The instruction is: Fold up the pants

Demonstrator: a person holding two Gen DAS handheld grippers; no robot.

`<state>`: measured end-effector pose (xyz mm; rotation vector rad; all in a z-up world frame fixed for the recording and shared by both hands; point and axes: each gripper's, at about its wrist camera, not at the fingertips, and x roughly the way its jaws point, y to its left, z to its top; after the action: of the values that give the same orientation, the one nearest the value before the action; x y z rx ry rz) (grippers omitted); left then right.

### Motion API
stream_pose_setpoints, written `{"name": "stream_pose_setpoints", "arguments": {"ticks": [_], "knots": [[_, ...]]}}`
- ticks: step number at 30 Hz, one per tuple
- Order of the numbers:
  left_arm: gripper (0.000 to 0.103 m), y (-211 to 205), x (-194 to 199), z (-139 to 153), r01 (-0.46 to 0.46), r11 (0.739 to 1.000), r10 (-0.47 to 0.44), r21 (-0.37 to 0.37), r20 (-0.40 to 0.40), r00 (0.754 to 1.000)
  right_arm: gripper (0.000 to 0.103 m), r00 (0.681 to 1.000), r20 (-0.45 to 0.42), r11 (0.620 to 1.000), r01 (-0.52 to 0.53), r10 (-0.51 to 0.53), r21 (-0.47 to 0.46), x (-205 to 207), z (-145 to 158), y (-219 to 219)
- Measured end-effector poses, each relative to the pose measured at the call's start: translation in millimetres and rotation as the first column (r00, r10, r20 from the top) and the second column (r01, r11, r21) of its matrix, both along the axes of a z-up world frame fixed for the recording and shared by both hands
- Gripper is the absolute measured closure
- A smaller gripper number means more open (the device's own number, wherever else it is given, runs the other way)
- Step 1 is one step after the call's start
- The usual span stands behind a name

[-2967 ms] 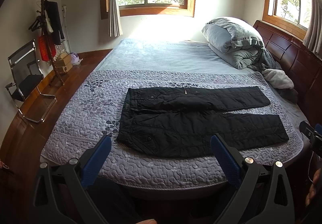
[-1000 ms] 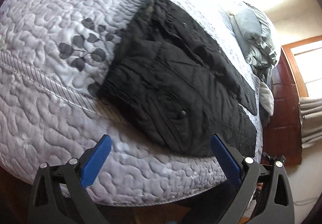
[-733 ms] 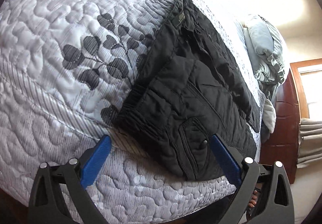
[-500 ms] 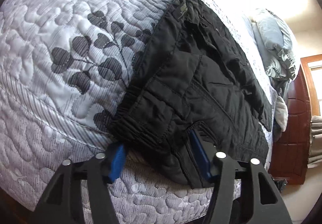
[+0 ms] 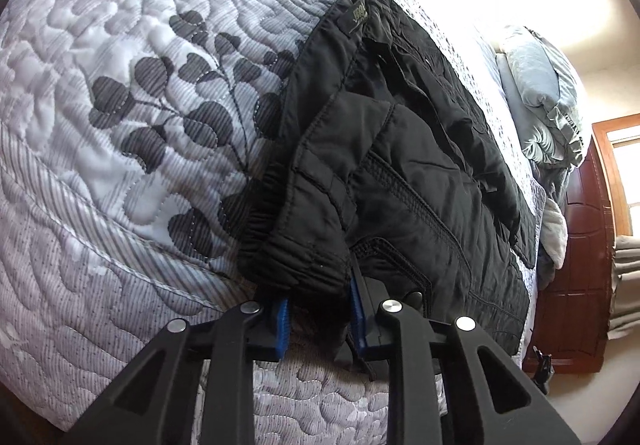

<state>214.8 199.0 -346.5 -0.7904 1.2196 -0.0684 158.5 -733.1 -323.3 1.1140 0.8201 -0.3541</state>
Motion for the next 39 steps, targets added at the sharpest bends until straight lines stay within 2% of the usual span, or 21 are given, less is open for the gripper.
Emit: {"name": "stream_pose_setpoints", "arguments": {"ticks": [1, 2, 8, 9, 10, 11, 12, 15, 18, 23, 30, 33, 36, 38, 39], "knots": [[0.078, 1.0, 0.0, -0.6, 0.0, 1.0, 0.0, -0.003, -0.002, 1.0, 0.028, 1.0, -0.001, 1.0, 0.001, -0.001, 0.019, 2.1, -6.1, -7.3], [0.078, 1.1, 0.7, -1.6, -0.001, 1.0, 0.001, -0.005, -0.005, 1.0, 0.032, 1.0, 0.002, 0.999, 0.001, -0.001, 0.042, 4.6, -11.9, -12.9], [0.073, 5.7, -0.1, -7.5, -0.034, 0.999, 0.033, -0.026, -0.024, 0.999, 0.032, 0.997, 0.049, 0.994, 0.048, -0.053, 0.098, 3.6, -25.5, -24.0], [0.073, 6.0, -0.7, -8.2, -0.043, 0.999, 0.042, -0.03, -0.025, 0.999, 0.036, 0.996, 0.064, 0.993, 0.049, -0.055, 0.104, 3.9, -26.3, -24.4], [0.075, 5.3, -1.2, -7.8, -0.049, 0.998, 0.048, -0.03, -0.022, 0.999, 0.057, 0.996, 0.076, 0.993, 0.04, -0.049, 0.112, 4.7, -28.5, -24.1], [0.077, 3.9, -1.9, -6.4, -0.055, 0.998, 0.054, -0.021, -0.019, 0.998, 0.067, 0.996, 0.071, 0.993, 0.04, -0.049, 0.114, 3.8, -30.4, -24.3], [0.079, 3.2, -2.7, -4.7, -0.061, 0.998, 0.061, -0.015, -0.017, 0.998, 0.087, 0.997, 0.064, 0.993, 0.043, -0.05, 0.107, 0.4, -32.2, -25.9], [0.082, 6.2, -7.9, -1.3, -0.101, 0.994, 0.1, -0.032, -0.021, 0.995, 0.094, 0.996, 0.073, 0.995, 0.037, -0.044, 0.091, -4.1, -30.1, -24.8], [0.083, 16.5, -13.2, 7.2, -0.131, 0.99, 0.13, -0.048, -0.021, 0.991, 0.095, 0.997, 0.076, 0.997, 0.022, -0.027, 0.069, -7.2, -20.9, -17.9], [0.084, 45.3, -27.5, 22.6, -0.176, 0.984, 0.176, -0.026, -0.014, 0.984, 0.095, 0.997, 0.045, 0.996, -0.063, 0.06, 0.067, -5.1, -14.2, 9.8], [0.084, 105.2, -61.7, 16.4, -0.274, 0.961, 0.275, 0.027, -0.037, 0.961, 0.095, 0.978, 0.001, 0.976, -0.21, 0.21, 0.064, 0.6, -18.1, 66.6], [0.083, 113.8, -64.5, 7.4, -0.282, 0.959, 0.284, 0.039, -0.059, 0.957, 0.095, 0.97, -0.043, 0.97, -0.238, 0.24, 0.045, 7.9, -24.8, 78.3], [0.082, 112.3, -60.5, 4.5, -0.269, 0.962, 0.271, 0.047, -0.065, 0.96, 0.089, 0.965, -0.071, 0.967, -0.248, 0.251, 0.052, 9.4, -29.0, 79.8], [0.076, 111.3, -58.1, 6.9, -0.253, 0.966, 0.256, 0.05, -0.068, 0.964, 0.08, 0.968, -0.08, 0.97, -0.235, 0.239, 0.063, 4.1, -20.5, 76.5], [0.071, 111.2, -58.9, 11.0, -0.248, 0.967, 0.251, 0.052, -0.069, 0.965, 0.07, 0.967, -0.083, 0.97, -0.238, 0.241, 0.046, 0.6, -11.9, 74.2]]}}
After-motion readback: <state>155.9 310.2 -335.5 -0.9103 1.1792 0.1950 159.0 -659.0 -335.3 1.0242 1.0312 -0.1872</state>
